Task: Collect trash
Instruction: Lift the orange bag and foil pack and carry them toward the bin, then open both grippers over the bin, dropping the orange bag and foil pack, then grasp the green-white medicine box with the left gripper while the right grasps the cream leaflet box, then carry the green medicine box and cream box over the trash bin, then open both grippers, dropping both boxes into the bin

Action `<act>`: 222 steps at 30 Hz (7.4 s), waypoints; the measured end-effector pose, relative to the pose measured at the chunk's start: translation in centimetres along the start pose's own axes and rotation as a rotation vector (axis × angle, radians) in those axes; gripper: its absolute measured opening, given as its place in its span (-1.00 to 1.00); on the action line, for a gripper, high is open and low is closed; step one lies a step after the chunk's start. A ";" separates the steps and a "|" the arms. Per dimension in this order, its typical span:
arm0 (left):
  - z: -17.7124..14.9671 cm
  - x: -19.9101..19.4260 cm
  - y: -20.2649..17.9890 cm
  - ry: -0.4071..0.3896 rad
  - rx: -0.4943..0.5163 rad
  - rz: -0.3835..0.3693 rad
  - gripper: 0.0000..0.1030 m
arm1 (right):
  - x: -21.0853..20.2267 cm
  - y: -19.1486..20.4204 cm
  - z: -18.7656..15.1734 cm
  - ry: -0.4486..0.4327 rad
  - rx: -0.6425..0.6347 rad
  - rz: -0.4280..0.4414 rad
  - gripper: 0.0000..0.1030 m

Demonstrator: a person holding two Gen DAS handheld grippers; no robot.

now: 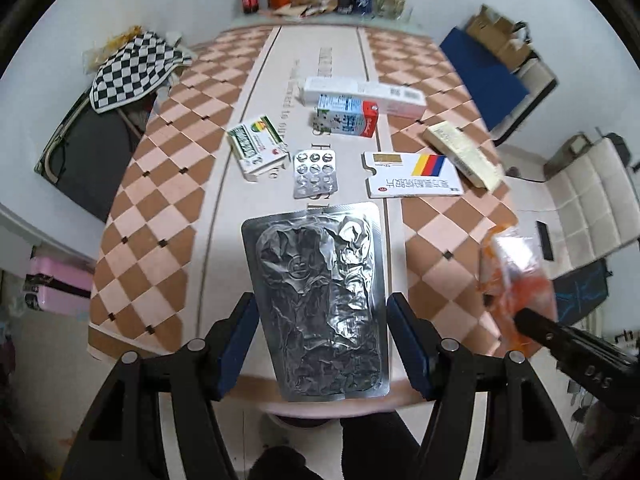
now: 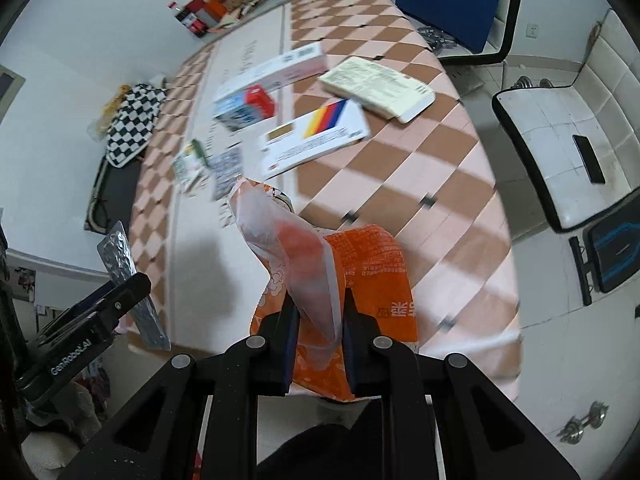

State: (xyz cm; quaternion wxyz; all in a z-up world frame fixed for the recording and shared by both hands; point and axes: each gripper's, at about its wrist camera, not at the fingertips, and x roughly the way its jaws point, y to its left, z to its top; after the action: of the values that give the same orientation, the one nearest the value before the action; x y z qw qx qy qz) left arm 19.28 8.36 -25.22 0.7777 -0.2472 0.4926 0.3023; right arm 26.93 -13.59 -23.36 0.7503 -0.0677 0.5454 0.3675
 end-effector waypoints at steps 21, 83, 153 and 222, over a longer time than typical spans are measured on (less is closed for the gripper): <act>-22.1 15.4 10.3 0.371 0.029 -0.211 0.22 | 15.4 -1.3 -29.2 0.242 0.401 -0.016 -0.62; -21.8 2.6 15.5 0.261 0.058 -0.017 0.85 | 3.2 12.0 -28.3 0.189 -0.008 -0.220 0.98; 12.2 6.6 7.0 -0.002 -0.086 0.072 0.28 | 5.7 5.7 18.4 0.011 -0.162 -0.208 0.66; -29.4 27.7 12.6 0.488 0.074 0.009 0.82 | 31.8 -5.3 -33.6 0.331 0.255 -0.266 0.95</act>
State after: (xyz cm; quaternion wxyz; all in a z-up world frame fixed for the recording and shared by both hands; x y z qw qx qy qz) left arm 1.34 3.30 -63.21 0.6430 -0.2819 0.6777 0.2188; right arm 8.71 -19.18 -65.85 0.6951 -0.1027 0.6890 0.1775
